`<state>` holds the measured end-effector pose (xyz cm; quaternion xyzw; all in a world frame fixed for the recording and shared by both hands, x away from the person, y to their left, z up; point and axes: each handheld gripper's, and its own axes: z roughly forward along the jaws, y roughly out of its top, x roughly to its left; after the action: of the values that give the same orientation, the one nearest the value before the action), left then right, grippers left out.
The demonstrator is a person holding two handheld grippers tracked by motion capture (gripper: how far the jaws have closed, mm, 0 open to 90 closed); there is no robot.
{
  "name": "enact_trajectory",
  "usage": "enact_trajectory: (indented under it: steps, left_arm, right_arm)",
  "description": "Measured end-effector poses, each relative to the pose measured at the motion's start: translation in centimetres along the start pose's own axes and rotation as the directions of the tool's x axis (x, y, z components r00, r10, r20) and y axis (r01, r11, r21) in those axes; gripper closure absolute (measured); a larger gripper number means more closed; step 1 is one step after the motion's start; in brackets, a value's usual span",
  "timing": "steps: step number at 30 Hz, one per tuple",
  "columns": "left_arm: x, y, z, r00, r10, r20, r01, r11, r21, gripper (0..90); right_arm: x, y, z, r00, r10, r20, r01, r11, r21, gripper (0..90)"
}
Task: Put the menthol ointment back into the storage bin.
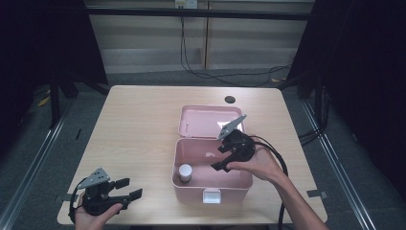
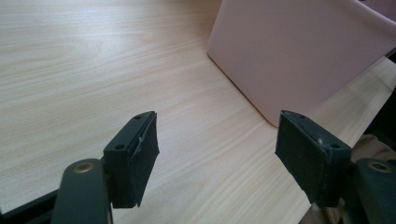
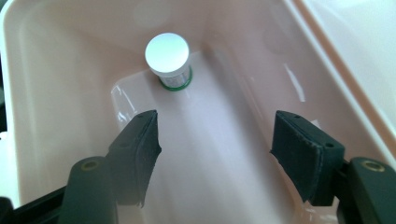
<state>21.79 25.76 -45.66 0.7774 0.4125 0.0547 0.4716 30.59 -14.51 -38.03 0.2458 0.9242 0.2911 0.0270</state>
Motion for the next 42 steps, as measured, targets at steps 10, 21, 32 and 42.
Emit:
enact_trajectory:
  steps: [10, 21, 32, 42]
  left_arm:
    - [0.0, 0.0, 0.0, 1.0000, 0.001, -0.003, -0.001, 1.0000, 0.004, 29.8]
    - [0.1, 0.0, 0.1, 0.9999, -0.005, -0.011, 0.005, 1.0000, 0.007, 29.8]
    - [0.1, -0.1, 0.1, 0.9999, -0.010, -0.014, 0.010, 0.9998, 0.015, 29.8]
    - [0.2, -0.1, 0.2, 0.9997, -0.021, -0.010, 0.021, 0.9995, 0.025, 28.4]
  right_arm:
    - [-0.4, -3.1, -2.7, 0.9963, 0.061, 0.061, -0.053, 0.991, -0.122, 34.8]
    - [-0.7, -7.0, -6.4, 0.9692, 0.191, 0.156, -0.142, 0.949, -0.280, 31.3]
    - [-0.4, -11.6, -7.7, 0.9280, 0.312, 0.203, -0.219, 0.899, -0.379, 27.5]
    - [-0.1, -16.1, -7.3, 0.8784, 0.423, 0.223, -0.297, 0.848, -0.440, 26.4]
